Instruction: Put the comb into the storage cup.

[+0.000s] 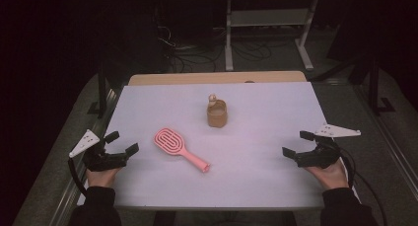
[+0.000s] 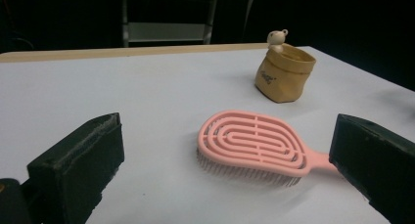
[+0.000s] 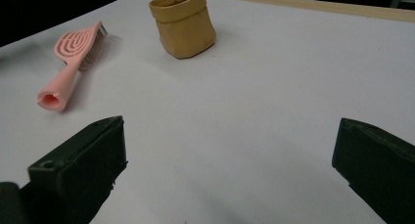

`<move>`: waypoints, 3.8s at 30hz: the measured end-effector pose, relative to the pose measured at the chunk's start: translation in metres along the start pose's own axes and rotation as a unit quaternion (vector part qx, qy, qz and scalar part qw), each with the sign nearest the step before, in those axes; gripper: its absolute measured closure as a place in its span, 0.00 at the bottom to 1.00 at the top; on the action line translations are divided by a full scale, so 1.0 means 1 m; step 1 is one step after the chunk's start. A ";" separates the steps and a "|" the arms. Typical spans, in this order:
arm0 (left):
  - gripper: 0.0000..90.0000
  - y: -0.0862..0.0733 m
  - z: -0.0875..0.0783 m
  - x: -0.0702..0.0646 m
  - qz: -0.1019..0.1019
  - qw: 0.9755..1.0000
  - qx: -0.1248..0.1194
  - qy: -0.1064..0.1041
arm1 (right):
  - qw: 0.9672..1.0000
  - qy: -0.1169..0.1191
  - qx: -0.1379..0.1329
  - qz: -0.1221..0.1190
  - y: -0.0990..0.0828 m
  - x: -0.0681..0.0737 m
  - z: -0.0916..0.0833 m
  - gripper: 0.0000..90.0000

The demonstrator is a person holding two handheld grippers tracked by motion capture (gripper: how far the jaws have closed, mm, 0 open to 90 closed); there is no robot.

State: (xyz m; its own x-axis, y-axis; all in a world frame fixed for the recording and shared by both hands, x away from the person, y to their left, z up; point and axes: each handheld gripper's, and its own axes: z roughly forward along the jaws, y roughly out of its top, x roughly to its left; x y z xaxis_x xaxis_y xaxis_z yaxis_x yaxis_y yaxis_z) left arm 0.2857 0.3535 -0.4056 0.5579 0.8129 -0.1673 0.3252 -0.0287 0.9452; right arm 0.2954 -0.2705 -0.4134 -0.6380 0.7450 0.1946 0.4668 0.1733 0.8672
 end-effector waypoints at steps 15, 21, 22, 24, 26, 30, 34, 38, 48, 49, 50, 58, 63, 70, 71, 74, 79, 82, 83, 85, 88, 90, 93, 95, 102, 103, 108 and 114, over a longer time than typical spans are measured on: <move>0.00 0.015 0.003 -0.011 0.021 1.000 -0.001 -0.009 | 1.000 0.004 0.007 -0.002 -0.001 0.000 0.002 0.00; 0.00 0.022 0.008 -0.018 0.028 0.999 0.007 -0.015 | 1.000 0.006 0.009 0.000 -0.002 0.001 0.002 0.00; 0.00 0.022 0.008 -0.019 0.029 0.999 0.009 -0.015 | 1.000 0.006 0.009 -0.001 -0.002 0.001 0.002 0.00; 0.00 0.024 0.011 -0.021 0.032 0.999 0.012 -0.018 | 1.000 0.006 0.009 -0.001 -0.002 0.001 0.002 0.00; 0.00 0.026 0.013 -0.023 0.034 0.999 0.015 -0.021 | 1.000 0.006 0.010 -0.001 -0.002 0.001 0.002 0.00; 0.00 0.030 0.018 -0.028 0.041 0.998 0.021 -0.029 | 1.000 0.006 0.011 -0.001 -0.002 0.001 0.003 0.00; 0.00 0.035 0.024 -0.034 0.048 0.997 0.032 -0.041 | 1.000 0.006 0.011 0.000 -0.003 0.001 0.003 0.00; 0.00 0.040 0.033 -0.040 0.057 0.996 0.047 -0.053 | 1.000 0.005 0.010 0.004 -0.004 0.000 0.002 0.00; 0.00 0.053 0.058 -0.054 0.084 0.990 0.085 -0.077 | 1.000 0.002 0.010 0.005 -0.004 0.000 0.001 0.00; 0.00 0.054 0.060 -0.055 0.086 0.989 0.088 -0.079 | 1.000 0.001 0.009 0.005 -0.004 0.000 0.000 0.00; 0.00 0.055 0.061 -0.056 0.088 0.989 0.090 -0.081 | 1.000 0.001 0.009 0.005 -0.004 0.000 0.000 0.00; 0.00 0.058 0.079 -0.065 0.101 0.984 0.114 -0.096 | 1.000 0.002 0.008 0.004 -0.004 0.000 0.000 0.00; 0.00 0.057 0.087 -0.070 0.105 0.981 0.125 -0.105 | 1.000 0.003 0.009 0.003 -0.004 0.000 0.000 0.00; 0.00 0.055 0.096 -0.077 0.111 0.977 0.139 -0.119 | 1.000 0.004 0.012 0.003 -0.004 0.001 0.000 0.00; 0.00 0.054 0.097 -0.078 0.111 0.977 0.140 -0.119 | 1.000 0.005 0.013 0.002 -0.004 0.001 0.000 0.00; 0.00 0.054 0.101 -0.079 0.114 0.975 0.146 -0.124 | 1.000 0.005 0.015 0.001 -0.005 0.001 0.000 0.00; 0.00 0.052 0.107 -0.082 0.116 0.973 0.152 -0.128 | 1.000 0.005 0.017 0.001 -0.005 0.001 0.000 0.00; 0.00 0.050 0.112 -0.085 0.119 0.971 0.159 -0.133 | 1.000 0.006 0.018 0.001 -0.005 0.001 0.000 0.00; 0.00 0.049 0.114 -0.086 0.120 0.970 0.162 -0.134 | 1.000 0.005 0.019 0.000 -0.005 0.001 0.000 0.00; 0.00 0.048 0.116 -0.088 0.119 0.969 0.166 -0.140 | 1.000 0.006 0.019 -0.001 -0.005 0.001 0.000 0.00; 0.00 0.046 0.119 -0.091 0.120 0.967 0.172 -0.145 | 1.000 0.005 0.021 -0.002 -0.006 0.002 0.000 0.00; 0.00 0.045 0.121 -0.092 0.121 0.966 0.175 -0.147 | 1.000 0.005 0.021 -0.002 -0.006 0.001 0.001 0.00; 0.00 0.043 0.124 -0.094 0.122 0.965 0.178 -0.149 | 1.000 0.006 0.021 -0.002 -0.006 0.001 0.000 0.00; 0.02 0.042 0.126 -0.095 0.124 0.963 0.180 -0.155 | 1.000 0.007 0.022 -0.003 -0.006 0.001 0.001 0.00; 0.10 0.038 0.135 -0.101 0.130 0.958 0.193 -0.169 | 1.000 0.009 0.025 -0.004 -0.006 0.002 0.002 0.00; 0.12 0.037 0.135 -0.101 0.131 0.957 0.194 -0.171 | 1.000 0.009 0.025 -0.004 -0.006 0.002 0.001 0.00; 0.28 0.034 0.139 -0.105 0.142 0.953 0.199 -0.179 | 1.000 0.009 0.026 -0.004 -0.006 0.002 0.001 0.00; 0.42 0.032 0.142 -0.109 0.150 0.949 0.207 -0.183 | 1.000 0.009 0.026 -0.004 -0.006 0.002 0.001 0.00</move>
State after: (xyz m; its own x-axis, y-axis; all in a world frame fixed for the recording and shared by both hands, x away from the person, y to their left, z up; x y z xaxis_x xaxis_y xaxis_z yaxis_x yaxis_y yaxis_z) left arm 0.3434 0.1809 -0.3970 0.8762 0.4774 -0.0665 0.3399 -0.5140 0.7876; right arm 0.2923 -0.2694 -0.4194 -0.6532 0.7313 0.1963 0.4926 0.2134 0.8437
